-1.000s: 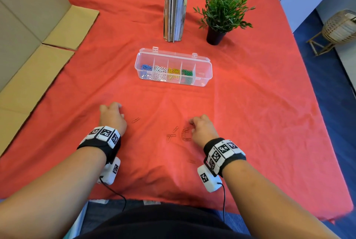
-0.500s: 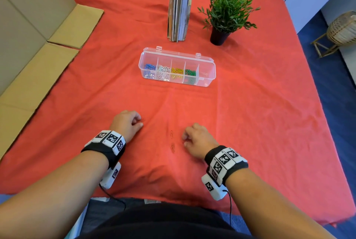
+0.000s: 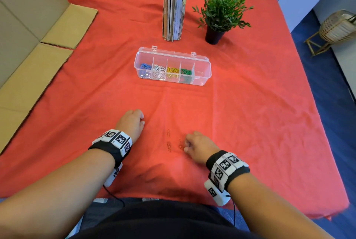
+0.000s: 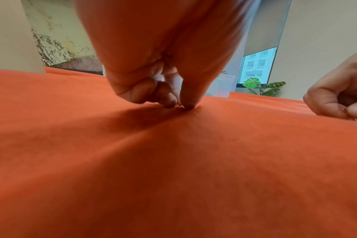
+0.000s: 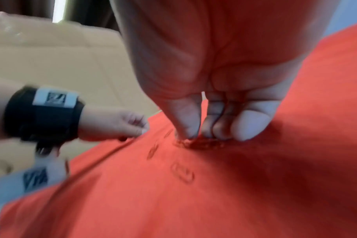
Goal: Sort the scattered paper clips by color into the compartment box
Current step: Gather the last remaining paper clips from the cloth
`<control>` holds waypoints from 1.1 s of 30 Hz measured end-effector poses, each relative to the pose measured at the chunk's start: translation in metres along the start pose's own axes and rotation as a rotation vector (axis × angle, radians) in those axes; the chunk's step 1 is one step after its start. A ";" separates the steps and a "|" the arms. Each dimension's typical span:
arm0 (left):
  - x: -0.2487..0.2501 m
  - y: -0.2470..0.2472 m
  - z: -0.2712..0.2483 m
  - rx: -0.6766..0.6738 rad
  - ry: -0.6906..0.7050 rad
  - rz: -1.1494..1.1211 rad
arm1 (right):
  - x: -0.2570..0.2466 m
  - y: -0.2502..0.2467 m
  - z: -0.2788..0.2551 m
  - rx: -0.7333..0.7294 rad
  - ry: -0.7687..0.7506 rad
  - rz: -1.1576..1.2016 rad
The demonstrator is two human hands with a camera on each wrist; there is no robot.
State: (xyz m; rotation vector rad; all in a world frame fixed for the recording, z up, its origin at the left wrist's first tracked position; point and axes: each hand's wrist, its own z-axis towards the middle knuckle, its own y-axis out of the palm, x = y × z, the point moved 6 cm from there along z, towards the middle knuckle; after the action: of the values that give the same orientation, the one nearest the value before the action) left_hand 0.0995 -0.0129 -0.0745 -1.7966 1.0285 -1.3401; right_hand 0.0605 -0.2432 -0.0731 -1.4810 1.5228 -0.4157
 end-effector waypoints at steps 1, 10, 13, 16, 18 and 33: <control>0.001 -0.001 0.000 -0.003 -0.002 0.012 | 0.003 -0.004 0.001 -0.007 0.020 0.042; -0.002 -0.004 -0.007 -0.096 -0.049 -0.014 | 0.031 -0.020 0.003 0.020 0.347 0.840; 0.010 -0.007 -0.013 -0.165 -0.025 -0.161 | 0.031 -0.022 -0.003 0.012 0.351 1.030; 0.021 0.003 -0.024 -0.305 -0.138 -0.553 | 0.032 -0.023 -0.007 0.055 0.272 0.729; 0.030 0.013 -0.033 -0.428 -0.272 -0.845 | 0.020 -0.020 -0.009 0.044 0.141 0.294; 0.067 0.044 -0.037 -0.287 0.223 0.069 | 0.017 0.009 -0.010 -0.010 0.197 0.401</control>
State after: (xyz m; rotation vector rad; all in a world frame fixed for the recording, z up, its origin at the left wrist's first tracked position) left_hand 0.0662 -0.0947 -0.0729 -1.8227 1.4533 -1.4310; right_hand 0.0500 -0.2604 -0.0812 -1.1277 1.9297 -0.3200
